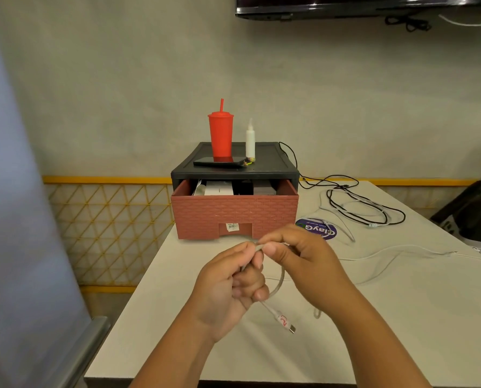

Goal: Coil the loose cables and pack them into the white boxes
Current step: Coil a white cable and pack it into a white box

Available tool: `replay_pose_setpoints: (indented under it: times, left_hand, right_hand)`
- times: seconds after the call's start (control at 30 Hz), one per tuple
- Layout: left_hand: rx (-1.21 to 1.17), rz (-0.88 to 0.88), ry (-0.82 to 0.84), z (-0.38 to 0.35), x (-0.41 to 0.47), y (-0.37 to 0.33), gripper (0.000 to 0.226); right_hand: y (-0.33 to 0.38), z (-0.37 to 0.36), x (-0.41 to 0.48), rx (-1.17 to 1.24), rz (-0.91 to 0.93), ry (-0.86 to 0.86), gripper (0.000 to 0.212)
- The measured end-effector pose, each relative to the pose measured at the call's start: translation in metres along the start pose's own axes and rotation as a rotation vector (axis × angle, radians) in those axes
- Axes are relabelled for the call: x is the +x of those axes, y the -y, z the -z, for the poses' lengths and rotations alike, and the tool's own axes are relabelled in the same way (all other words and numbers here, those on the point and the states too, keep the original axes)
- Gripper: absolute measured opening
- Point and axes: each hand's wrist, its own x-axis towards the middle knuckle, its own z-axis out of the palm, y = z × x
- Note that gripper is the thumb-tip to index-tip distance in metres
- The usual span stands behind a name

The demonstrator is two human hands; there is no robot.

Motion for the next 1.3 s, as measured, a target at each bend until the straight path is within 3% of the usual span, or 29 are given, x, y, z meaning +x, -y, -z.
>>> replay_pose_setpoints:
  times: [0.17,0.33,0.47,0.63,0.77,0.9,1.03,1.1,1.3]
  left_hand:
    - [-0.142,0.045,-0.089,-0.005,0.000,0.003,0.025]
    - [0.164,-0.044,-0.188,-0.003,0.000,0.011,0.017]
    - [0.463,-0.003,-0.252,0.000,-0.003,0.021,0.005]
    - [0.611,0.014,-0.230,0.002,-0.007,0.014,0.017]
    - [0.707,-0.126,-0.372,0.009,-0.003,0.006,0.016]
    - [0.581,-0.218,-0.447,0.007,-0.002,0.005,0.022]
    - [0.191,-0.172,-0.360,0.000,-0.003,0.003,0.020]
    - [0.115,-0.178,-0.334,-0.003,-0.004,0.004,0.012]
    - [0.013,-0.082,-0.286,-0.004,-0.004,0.009,0.016]
  right_hand:
    - [-0.005,-0.013,-0.004,0.145,-0.091,-0.052,0.029]
    - [-0.010,-0.016,-0.001,0.113,-0.161,-0.214,0.031]
    - [-0.016,-0.016,0.003,0.101,-0.201,-0.333,0.030]
    - [-0.018,-0.015,0.002,0.185,-0.272,-0.415,0.032]
    - [-0.018,-0.015,0.003,0.331,-0.346,-0.428,0.033]
    - [-0.012,-0.022,0.003,0.535,-0.376,-0.378,0.032]
    - [-0.009,-0.026,0.004,0.560,-0.349,-0.341,0.032]
    - [-0.009,-0.027,0.003,0.570,-0.340,-0.325,0.032]
    - [-0.007,-0.025,0.005,0.631,-0.365,-0.265,0.031]
